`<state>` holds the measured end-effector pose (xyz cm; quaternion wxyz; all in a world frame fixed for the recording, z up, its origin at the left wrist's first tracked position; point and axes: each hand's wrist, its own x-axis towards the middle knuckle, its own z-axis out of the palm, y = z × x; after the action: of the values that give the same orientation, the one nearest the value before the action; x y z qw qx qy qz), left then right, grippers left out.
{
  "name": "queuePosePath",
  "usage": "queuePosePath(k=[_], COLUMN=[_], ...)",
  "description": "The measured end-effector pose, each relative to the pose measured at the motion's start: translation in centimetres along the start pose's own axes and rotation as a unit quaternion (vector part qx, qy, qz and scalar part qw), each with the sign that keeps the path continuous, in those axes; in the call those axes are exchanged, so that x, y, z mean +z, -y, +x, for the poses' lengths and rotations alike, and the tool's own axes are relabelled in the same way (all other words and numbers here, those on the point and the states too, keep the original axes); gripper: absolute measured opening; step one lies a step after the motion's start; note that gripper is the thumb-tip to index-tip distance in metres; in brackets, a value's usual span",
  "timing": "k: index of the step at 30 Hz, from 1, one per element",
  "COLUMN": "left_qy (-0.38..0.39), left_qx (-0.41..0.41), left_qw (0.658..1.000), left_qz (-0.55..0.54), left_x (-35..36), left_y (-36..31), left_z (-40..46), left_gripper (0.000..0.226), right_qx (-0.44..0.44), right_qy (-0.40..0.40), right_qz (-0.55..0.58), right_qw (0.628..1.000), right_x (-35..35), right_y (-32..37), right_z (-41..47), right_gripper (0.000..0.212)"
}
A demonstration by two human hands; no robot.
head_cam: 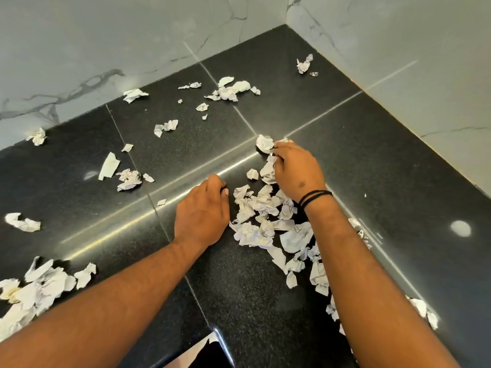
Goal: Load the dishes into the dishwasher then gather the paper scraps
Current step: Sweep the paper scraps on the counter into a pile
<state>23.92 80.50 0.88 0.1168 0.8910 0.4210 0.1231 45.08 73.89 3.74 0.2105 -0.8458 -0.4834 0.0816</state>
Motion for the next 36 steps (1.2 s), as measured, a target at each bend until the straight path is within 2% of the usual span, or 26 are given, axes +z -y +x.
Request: queuePosePath(k=[2,6,8,12,16,19,25,30,36], left_qy=[0.002,0.000,-0.005,-0.006,-0.007,-0.008,-0.007,-0.009,-0.010], left_qx=[-0.001,-0.002,0.003,0.008,0.004,0.005,0.007,0.006,0.032], left_qw=[1.000,1.000,1.000,1.000,1.000,1.000,1.000,1.000,0.999], left_qz=[-0.001,-0.004,-0.003,-0.007,-0.006,0.000,-0.002,-0.006,-0.018], left_x=[0.0,-0.1,-0.1,-0.2,-0.1,-0.1,-0.2,-0.2,-0.8], left_y=[-0.1,-0.1,-0.1,-0.1,0.1,0.1,0.0,-0.1,0.4], left_z=[0.0,0.0,0.0,0.0,0.1,0.1,0.1,0.1,0.7], left_gripper=[0.013,0.012,0.012,0.012,0.013,0.012,0.013,0.012,0.012], right_qx=[0.003,0.001,0.019,0.088,0.128,0.124,0.105,0.079,0.083], right_qy=[0.002,-0.098,-0.109,0.047,0.095,0.099,0.040,0.000,-0.015], right_qz=[-0.030,-0.042,-0.027,-0.056,-0.104,-0.120,-0.097,-0.128,-0.124], right_qw=[1.000,0.994,0.993,0.993,0.982,0.980,0.989,0.989,0.989], right_x=[-1.3,-3.2,-3.2,-2.1,-2.0,-1.8,0.6,2.5,2.1], right_y=[0.2,-0.5,-1.8,-5.0,-7.1,-6.8,-5.0,-3.6,-3.4], right_z=[0.3,3.6,6.6,13.0,16.4,16.7,11.5,5.6,5.3], right_gripper=[0.024,0.025,0.030,0.080,0.104,0.093,0.064,0.060,0.058])
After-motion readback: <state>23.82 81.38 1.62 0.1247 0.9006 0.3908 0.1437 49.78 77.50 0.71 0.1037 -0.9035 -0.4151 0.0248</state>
